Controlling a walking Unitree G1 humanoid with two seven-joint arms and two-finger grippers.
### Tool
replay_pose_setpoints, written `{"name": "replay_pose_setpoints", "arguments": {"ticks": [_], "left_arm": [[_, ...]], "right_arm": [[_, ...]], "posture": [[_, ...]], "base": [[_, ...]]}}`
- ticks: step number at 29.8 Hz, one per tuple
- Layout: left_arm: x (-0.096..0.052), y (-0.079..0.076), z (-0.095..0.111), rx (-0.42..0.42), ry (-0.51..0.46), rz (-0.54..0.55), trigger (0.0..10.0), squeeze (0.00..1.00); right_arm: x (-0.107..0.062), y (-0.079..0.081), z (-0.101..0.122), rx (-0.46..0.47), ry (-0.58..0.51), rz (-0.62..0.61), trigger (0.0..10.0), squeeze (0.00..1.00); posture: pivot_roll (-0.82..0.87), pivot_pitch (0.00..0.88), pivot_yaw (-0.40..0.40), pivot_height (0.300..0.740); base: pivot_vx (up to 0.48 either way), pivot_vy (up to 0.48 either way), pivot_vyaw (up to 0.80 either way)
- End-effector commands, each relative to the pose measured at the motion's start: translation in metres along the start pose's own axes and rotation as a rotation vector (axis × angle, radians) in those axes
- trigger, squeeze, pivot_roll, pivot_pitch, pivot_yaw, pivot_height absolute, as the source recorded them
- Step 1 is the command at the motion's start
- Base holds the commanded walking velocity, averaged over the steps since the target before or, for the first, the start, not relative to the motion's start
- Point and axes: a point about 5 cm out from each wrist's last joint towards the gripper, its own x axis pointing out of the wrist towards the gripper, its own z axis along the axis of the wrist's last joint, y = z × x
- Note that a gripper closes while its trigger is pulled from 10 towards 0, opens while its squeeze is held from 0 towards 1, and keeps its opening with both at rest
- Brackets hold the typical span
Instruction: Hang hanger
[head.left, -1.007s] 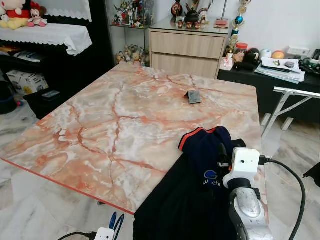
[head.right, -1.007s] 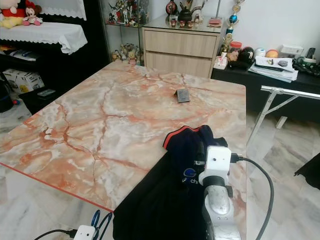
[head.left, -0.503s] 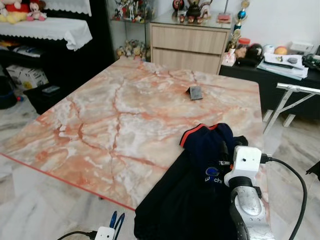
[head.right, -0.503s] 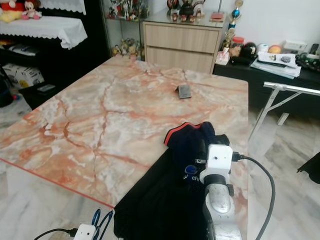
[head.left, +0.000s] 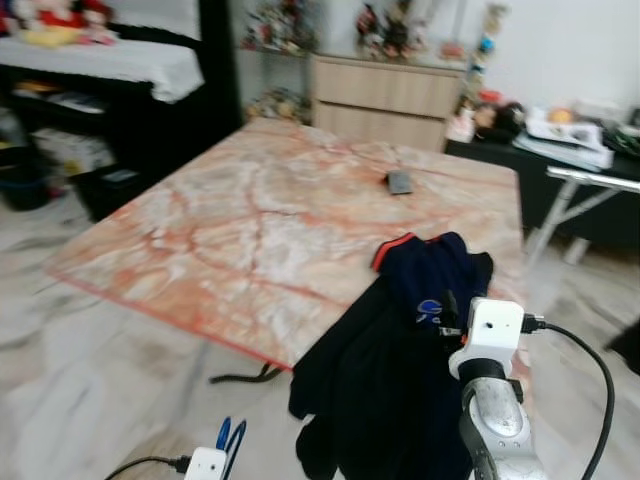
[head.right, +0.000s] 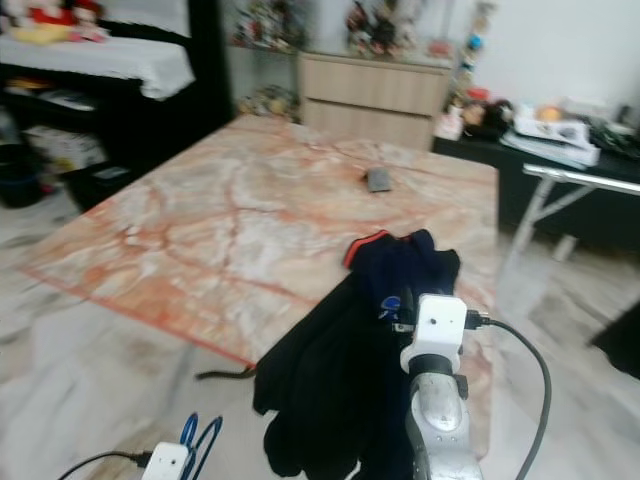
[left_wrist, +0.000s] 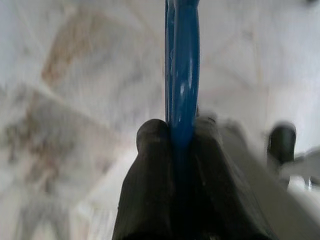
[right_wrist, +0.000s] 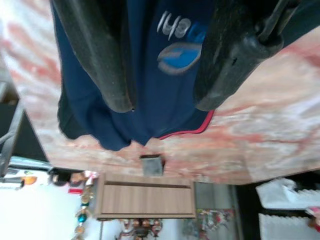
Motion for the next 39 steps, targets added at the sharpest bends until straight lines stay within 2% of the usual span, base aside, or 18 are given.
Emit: {"name": "replay_pose_setpoints", "arguments": {"ticks": [1, 13, 24, 31, 33, 37, 39], "left_arm": [[0.000, 0.003, 0.002, 0.004, -0.001, 0.008, 10.0, 0.00], [0.000, 0.002, 0.002, 0.006, -0.001, 0.007, 10.0, 0.00], [0.000, 0.003, 0.002, 0.013, 0.002, 0.011, 10.0, 0.00], [0.000, 0.002, 0.002, 0.010, 0.001, 0.013, 10.0, 0.00], [0.000, 0.002, 0.002, 0.008, 0.000, 0.014, 10.0, 0.00], [0.000, 0.002, 0.002, 0.007, -0.001, 0.015, 10.0, 0.00], [0.000, 0.002, 0.002, 0.005, -0.002, 0.015, 10.0, 0.00]], "right_arm": [[-0.001, -0.003, -0.003, -0.005, 0.013, -0.012, 10.0, 0.00], [-0.001, -0.005, -0.007, 0.004, 0.027, -0.026, 10.0, 0.00], [-0.003, -0.011, -0.017, 0.044, 0.069, -0.071, 10.0, 0.00], [-0.012, -0.029, -0.048, 0.163, 0.209, -0.215, 10.0, 0.00], [-0.019, -0.033, -0.066, 0.174, 0.282, -0.240, 10.0, 0.00], [-0.027, -0.036, -0.085, 0.178, 0.354, -0.266, 10.0, 0.00], [-0.037, -0.039, -0.104, 0.225, 0.444, -0.313, 10.0, 0.00]], "posture": [[0.04, 0.000, 0.004, 0.740], [0.04, 0.000, 0.002, 0.740], [0.04, 0.000, 0.000, 0.740], [0.04, 0.000, 0.000, 0.740], [0.04, 0.000, 0.000, 0.740], [0.04, 0.000, 0.000, 0.740], [0.04, 0.000, 0.000, 0.740]], "base": [[-0.274, 0.000, 0.00], [-0.273, 0.000, 0.00], [0.000, 0.000, 0.00], [0.000, 0.000, 0.00], [0.000, 0.000, 0.00], [0.000, 0.000, 0.00], [0.000, 0.000, 0.00]]}}
